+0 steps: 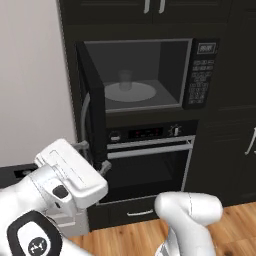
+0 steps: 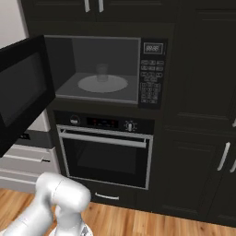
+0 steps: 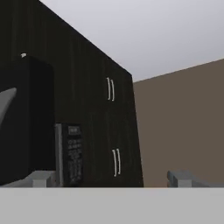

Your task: Close the microwave door.

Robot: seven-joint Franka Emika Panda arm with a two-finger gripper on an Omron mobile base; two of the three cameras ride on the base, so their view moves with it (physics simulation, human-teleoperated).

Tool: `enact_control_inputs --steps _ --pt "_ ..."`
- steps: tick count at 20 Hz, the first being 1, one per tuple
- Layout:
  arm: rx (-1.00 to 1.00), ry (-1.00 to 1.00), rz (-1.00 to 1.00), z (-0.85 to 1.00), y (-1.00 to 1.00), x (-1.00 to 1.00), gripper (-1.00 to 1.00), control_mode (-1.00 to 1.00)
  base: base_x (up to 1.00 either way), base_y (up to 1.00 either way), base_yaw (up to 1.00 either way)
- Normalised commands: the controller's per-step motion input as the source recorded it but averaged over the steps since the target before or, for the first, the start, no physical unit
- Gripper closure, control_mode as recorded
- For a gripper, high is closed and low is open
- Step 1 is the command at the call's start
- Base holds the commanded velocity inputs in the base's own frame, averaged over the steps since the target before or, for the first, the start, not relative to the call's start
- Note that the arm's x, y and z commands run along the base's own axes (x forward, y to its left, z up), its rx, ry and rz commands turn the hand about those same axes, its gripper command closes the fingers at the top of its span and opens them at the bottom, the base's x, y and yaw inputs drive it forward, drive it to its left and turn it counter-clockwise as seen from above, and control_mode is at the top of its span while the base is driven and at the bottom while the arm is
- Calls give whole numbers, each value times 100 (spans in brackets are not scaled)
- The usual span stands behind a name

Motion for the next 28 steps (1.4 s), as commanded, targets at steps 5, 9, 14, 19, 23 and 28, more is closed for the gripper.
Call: enact_control_inputs --steps 5,9,14,19,23,28 --pt "-11 0 -24 -29 63 48 -100 -100 0 0 0" --pt "-1 0 -14 -48 1 92 -100 -100 0 0 0" --pt "0 0 -5 -50 0 96 -100 -100 0 0 0" --pt "-2 0 -5 -30 0 68 -100 -100 0 0 0" --pt "-4 6 -11 -4 -18 1 -100 -100 0 0 0" --pt "0 7 -11 0 -65 -40 -100 -100 0 0 0"
